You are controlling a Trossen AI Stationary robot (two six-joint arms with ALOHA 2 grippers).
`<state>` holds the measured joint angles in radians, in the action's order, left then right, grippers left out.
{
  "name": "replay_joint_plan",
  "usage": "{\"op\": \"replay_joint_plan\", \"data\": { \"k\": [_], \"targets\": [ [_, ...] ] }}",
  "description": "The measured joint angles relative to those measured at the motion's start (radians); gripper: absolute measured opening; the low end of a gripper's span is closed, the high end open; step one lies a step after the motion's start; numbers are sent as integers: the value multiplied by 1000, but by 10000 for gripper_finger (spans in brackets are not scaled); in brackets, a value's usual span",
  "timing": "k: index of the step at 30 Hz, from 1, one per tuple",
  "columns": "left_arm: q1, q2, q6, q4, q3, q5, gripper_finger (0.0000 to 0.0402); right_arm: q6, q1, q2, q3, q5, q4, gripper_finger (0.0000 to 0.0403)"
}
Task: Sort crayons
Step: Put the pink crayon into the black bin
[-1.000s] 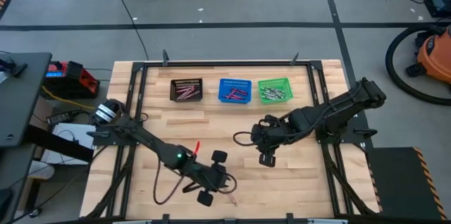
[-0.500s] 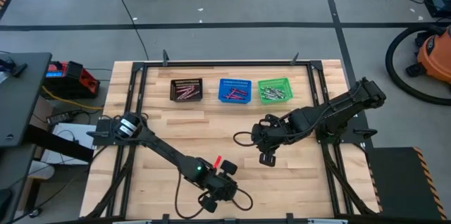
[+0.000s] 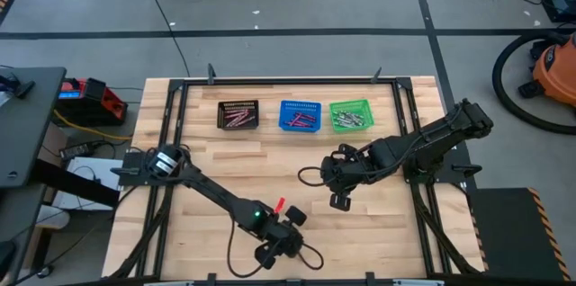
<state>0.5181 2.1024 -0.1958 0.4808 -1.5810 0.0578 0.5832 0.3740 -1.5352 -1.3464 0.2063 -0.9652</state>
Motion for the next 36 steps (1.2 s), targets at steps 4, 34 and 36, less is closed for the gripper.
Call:
{"op": "replay_joint_plan", "data": {
  "k": [4,34,36],
  "targets": [
    [-6,36,-2,-26,0,-22,112,1,0,0,0,2,5,130],
    [-31,118,30,13,-5,-75,77,-2,1,0,0,13,6,130],
    [-32,118,36,26,-5,-74,55,-2,1,0,0,13,6,130]
  ]
}}
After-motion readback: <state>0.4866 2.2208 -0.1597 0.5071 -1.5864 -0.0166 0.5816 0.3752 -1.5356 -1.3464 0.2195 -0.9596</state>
